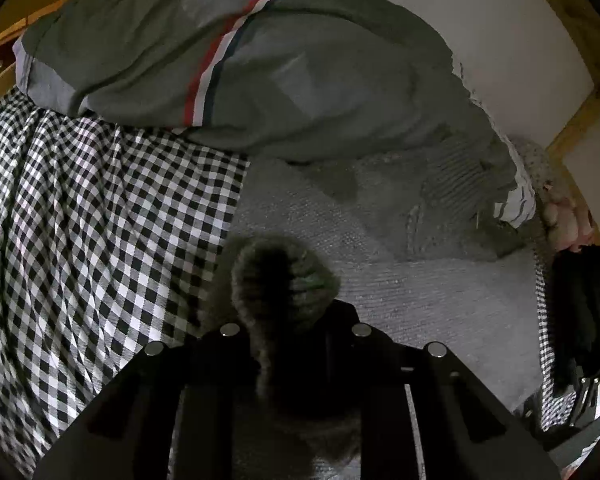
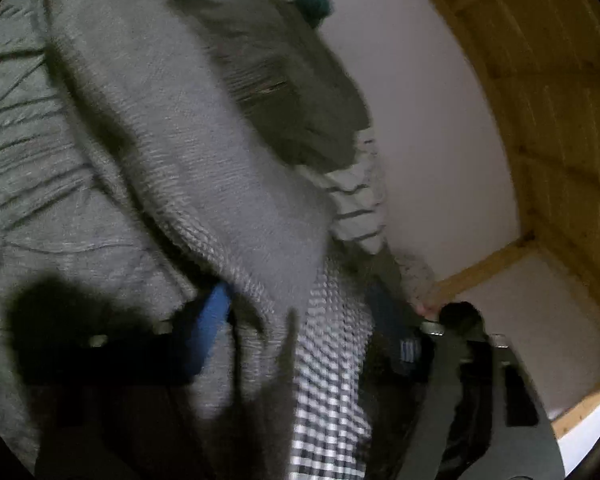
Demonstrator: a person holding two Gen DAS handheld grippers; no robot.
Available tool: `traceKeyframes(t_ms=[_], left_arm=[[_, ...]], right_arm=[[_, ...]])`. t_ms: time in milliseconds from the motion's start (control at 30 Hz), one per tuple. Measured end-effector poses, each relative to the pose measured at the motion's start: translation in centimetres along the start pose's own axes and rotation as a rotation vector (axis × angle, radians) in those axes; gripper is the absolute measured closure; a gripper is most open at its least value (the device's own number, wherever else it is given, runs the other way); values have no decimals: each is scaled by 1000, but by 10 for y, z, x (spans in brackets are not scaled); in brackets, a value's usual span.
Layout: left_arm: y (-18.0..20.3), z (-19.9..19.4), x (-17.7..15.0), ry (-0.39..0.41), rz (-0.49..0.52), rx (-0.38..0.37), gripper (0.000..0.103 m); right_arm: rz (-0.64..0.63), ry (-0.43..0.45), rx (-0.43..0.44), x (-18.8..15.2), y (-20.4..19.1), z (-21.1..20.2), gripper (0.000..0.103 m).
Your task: Fold large clothes
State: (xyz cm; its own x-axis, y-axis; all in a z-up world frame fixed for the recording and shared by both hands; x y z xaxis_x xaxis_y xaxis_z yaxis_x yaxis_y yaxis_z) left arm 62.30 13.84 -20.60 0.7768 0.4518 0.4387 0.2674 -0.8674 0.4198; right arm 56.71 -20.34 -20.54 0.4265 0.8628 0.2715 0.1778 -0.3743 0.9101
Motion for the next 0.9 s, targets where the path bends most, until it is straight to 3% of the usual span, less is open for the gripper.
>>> traceKeyframes(t_ms=[133,167,200,233,333,467,533,600,700,767,833,900], left_arm=[[3,-6,2,7,14,-10,85],[4,-7,2,7,14,-13,85],[4,-7,2,6,17,-11,85],[5,-6,2,3,21,-9,85],[9,-5,0,7,39,10,90],[19,-8,6,15,28,-21,91],[29,-10,9,10,21,-54,91],[36,-5,7,13,34,-47,91],[34,28,-13,-45,38,2,91],[27,44,-27,-64,29,17,88],[24,39,-30,-28,24,2,87],[21,34,-30,-29,10,-4,84]], right_arm=[[-55,5,-87,-3,-5,1,44],[-79,-1,-86,-3,-12,3,49],[-94,-4,-50,-4,-21,9,77],[-99,-12,-22,-2,-23,5,94],[-88,-8,-11,2,-24,9,95],[125,28,-176,1,50,-9,95],[172,44,-248,-3,78,-15,95],[137,29,-280,-10,81,-14,95],[-32,-36,-248,-31,36,9,95],[-130,-107,-131,-61,-10,30,95],[-60,-112,-77,-68,-2,28,93],[-71,-124,70,-68,-9,26,92]])
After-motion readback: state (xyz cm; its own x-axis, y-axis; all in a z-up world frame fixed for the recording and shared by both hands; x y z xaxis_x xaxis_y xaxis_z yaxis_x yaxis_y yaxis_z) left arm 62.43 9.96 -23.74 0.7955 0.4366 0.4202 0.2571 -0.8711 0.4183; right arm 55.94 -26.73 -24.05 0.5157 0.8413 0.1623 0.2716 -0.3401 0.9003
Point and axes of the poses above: each gripper's, at about its wrist camera, not at the fingertips, and z roughly the way its jaws point, y to its right, x to its top, the point moved 8 cm from there along z, roughly the way its jaws point, and after that the axes turned 13 degrees about -z, right-handed, at the moved point
